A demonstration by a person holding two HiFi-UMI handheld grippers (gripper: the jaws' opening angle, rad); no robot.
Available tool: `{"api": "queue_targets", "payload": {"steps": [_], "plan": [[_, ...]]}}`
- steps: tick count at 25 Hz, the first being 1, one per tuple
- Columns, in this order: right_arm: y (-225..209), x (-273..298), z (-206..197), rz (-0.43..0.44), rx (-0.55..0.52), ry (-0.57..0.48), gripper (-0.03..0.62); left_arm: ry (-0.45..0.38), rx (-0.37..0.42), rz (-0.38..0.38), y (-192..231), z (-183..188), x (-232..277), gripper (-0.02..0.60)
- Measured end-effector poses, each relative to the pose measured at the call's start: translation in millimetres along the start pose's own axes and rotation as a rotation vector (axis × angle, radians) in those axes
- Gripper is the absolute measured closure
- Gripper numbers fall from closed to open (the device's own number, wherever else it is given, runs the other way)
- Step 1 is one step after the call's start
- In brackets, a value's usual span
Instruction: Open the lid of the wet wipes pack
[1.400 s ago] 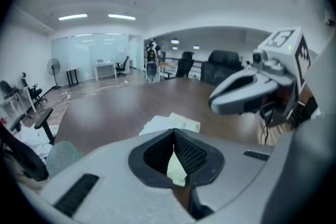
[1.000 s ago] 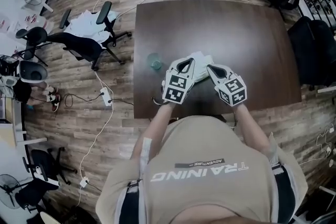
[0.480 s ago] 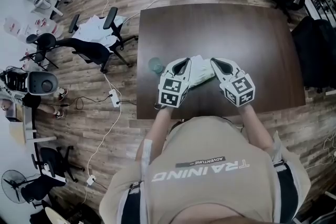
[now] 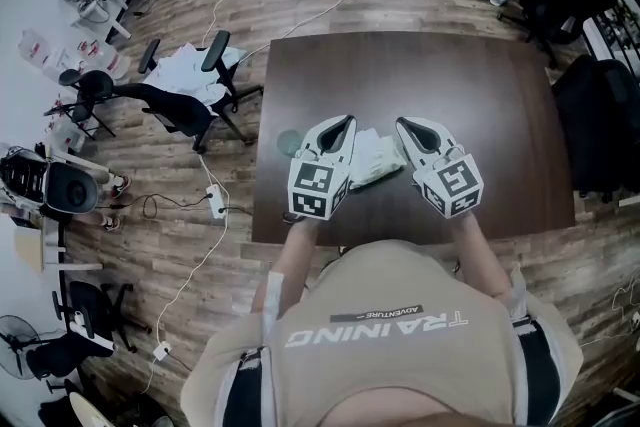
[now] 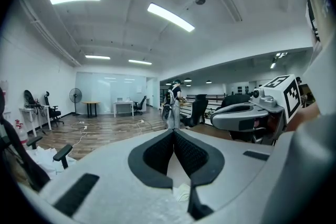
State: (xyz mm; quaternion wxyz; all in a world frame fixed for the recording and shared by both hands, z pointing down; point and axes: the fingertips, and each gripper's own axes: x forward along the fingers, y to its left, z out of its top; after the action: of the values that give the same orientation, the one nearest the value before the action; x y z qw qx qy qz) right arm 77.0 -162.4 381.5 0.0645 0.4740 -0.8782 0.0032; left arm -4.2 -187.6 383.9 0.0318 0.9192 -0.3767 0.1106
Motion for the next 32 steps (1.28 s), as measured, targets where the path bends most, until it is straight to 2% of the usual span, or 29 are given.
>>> {"api": "queue_targets", "payload": {"steps": [4,8,12,20,32], "plan": [[-3,-11,9,-0.005,-0.036,-0.012,0.580,-0.028,-0.009,0.013,0,9,-1,0.572],[-6,-17,0,-0.017,0.007,0.006,0.580,-0.011,-0.028,0.023,-1,2,-4,0.572],[-11,-12,-7,-0.029,0.005,0.044,0.580,-0.016,-0.029,0.035,-3,4,-11,0.572],[-2,-4,14,0.001,-0.036,0.012,0.580,-0.014,-0.003,0.071,7,8,-26,0.572],[5,-12,25,-0.029,-0.071,-0.008,0.580,-0.054,0.003,0.062,13,21,-43,0.572]]}}
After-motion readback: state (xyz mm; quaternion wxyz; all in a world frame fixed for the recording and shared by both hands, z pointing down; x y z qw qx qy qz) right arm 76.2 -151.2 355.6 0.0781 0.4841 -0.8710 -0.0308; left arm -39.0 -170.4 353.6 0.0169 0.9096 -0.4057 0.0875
